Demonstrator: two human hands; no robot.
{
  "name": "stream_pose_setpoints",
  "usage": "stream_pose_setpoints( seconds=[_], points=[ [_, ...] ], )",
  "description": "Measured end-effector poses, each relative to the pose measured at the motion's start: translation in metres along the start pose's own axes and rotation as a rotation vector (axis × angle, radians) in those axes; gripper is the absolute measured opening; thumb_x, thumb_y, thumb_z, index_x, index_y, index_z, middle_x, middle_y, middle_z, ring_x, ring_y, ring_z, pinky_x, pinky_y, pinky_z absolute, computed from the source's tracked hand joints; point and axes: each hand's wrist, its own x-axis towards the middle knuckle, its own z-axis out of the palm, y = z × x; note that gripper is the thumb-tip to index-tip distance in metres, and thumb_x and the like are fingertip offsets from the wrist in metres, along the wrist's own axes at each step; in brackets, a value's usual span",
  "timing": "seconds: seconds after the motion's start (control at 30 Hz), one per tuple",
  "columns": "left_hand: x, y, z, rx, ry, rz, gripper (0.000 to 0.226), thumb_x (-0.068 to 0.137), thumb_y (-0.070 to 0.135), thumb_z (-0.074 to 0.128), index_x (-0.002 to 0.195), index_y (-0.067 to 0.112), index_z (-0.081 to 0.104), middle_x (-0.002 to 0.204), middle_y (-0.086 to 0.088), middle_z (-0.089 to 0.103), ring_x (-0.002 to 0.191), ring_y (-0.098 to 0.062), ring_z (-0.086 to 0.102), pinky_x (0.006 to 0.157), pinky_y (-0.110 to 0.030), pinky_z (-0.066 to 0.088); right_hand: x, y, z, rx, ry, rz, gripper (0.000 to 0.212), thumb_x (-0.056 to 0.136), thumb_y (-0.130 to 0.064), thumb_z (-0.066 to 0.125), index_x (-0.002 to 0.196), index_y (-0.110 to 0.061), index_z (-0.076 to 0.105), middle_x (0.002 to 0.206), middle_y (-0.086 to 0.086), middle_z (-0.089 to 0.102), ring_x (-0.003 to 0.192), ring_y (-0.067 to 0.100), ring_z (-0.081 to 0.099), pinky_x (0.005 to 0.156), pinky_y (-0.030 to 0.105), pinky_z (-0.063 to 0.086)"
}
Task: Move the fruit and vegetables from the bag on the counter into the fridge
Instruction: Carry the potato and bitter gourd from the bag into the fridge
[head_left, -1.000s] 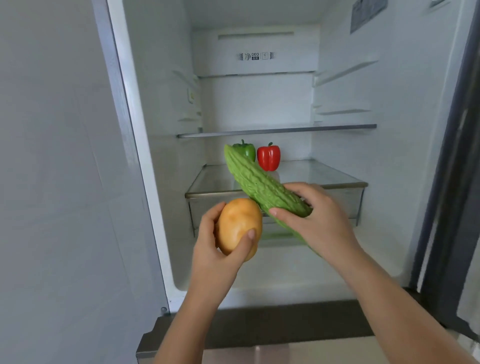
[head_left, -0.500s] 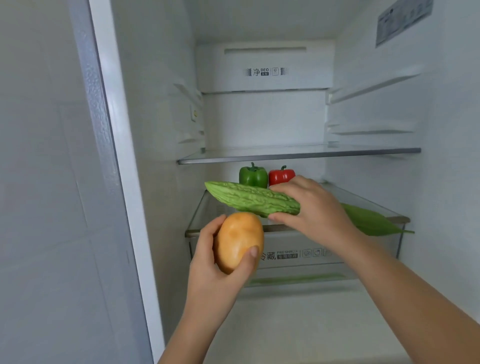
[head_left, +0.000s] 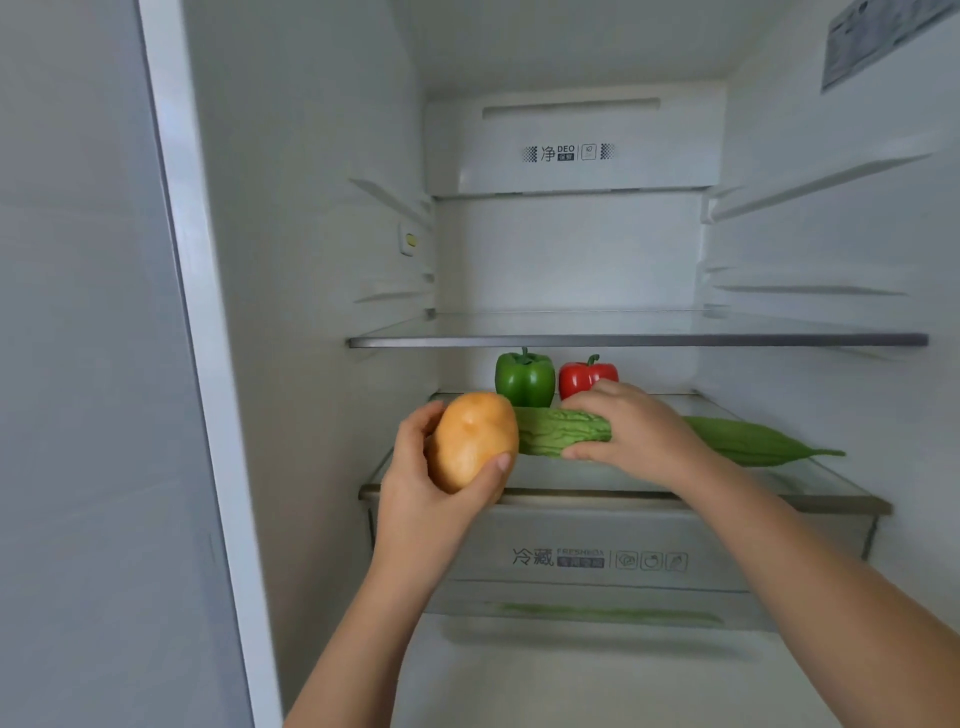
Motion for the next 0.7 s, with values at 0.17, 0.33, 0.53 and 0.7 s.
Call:
stream_pose_setpoints(
  seconds=[0.17, 0.33, 0.53, 0.7],
  points=[
    [0.018, -0.008, -0.004, 0.101, 0.027, -0.017, 0.056, 0.068, 0.027, 0.079, 0.114, 0.033, 0.048, 0.101, 0.026, 0.051, 0.089, 0.015, 0.05, 0.069, -0.001, 0.038, 0.012, 0.005, 0.009, -0.001, -0.01, 0.022, 0.057, 0.079, -0.042, 0.065, 0.13, -0.025, 0.048, 0.131, 0.0, 0.048, 0.12, 0.019, 0.043, 0.092, 0.033, 0.039],
    [0.039, -0.016, -0.009, 0.185, 0.013, -0.041, 0.059, 0.071, 0.022, 0.078, 0.123, 0.023, 0.051, 0.108, 0.009, 0.053, 0.097, -0.01, 0.049, 0.081, -0.02, 0.039, 0.02, 0.01, 0.017, -0.052, 0.002, 0.047, 0.059, 0.079, -0.046, 0.063, 0.132, -0.024, 0.046, 0.132, 0.003, 0.048, 0.119, 0.022, 0.043, 0.089, 0.033, 0.04],
    [0.06, -0.03, -0.004, 0.24, -0.097, -0.063, 0.058, 0.07, 0.02, 0.079, 0.123, 0.019, 0.054, 0.119, -0.002, 0.054, 0.102, -0.013, 0.051, 0.086, -0.022, 0.041, 0.028, 0.011, 0.02, -0.039, 0.013, 0.091, 0.058, 0.077, -0.047, 0.065, 0.128, -0.025, 0.048, 0.131, 0.003, 0.049, 0.119, 0.023, 0.045, 0.089, 0.037, 0.044],
    [0.074, -0.033, -0.003, 0.198, -0.208, -0.111, 0.054, 0.073, 0.013, 0.076, 0.123, 0.013, 0.054, 0.116, -0.005, 0.054, 0.099, -0.015, 0.051, 0.083, -0.017, 0.043, 0.027, 0.011, 0.02, -0.054, 0.041, 0.106, 0.056, 0.078, -0.049, 0.063, 0.127, -0.026, 0.049, 0.128, 0.001, 0.05, 0.116, 0.02, 0.047, 0.082, 0.032, 0.041]
  ],
)
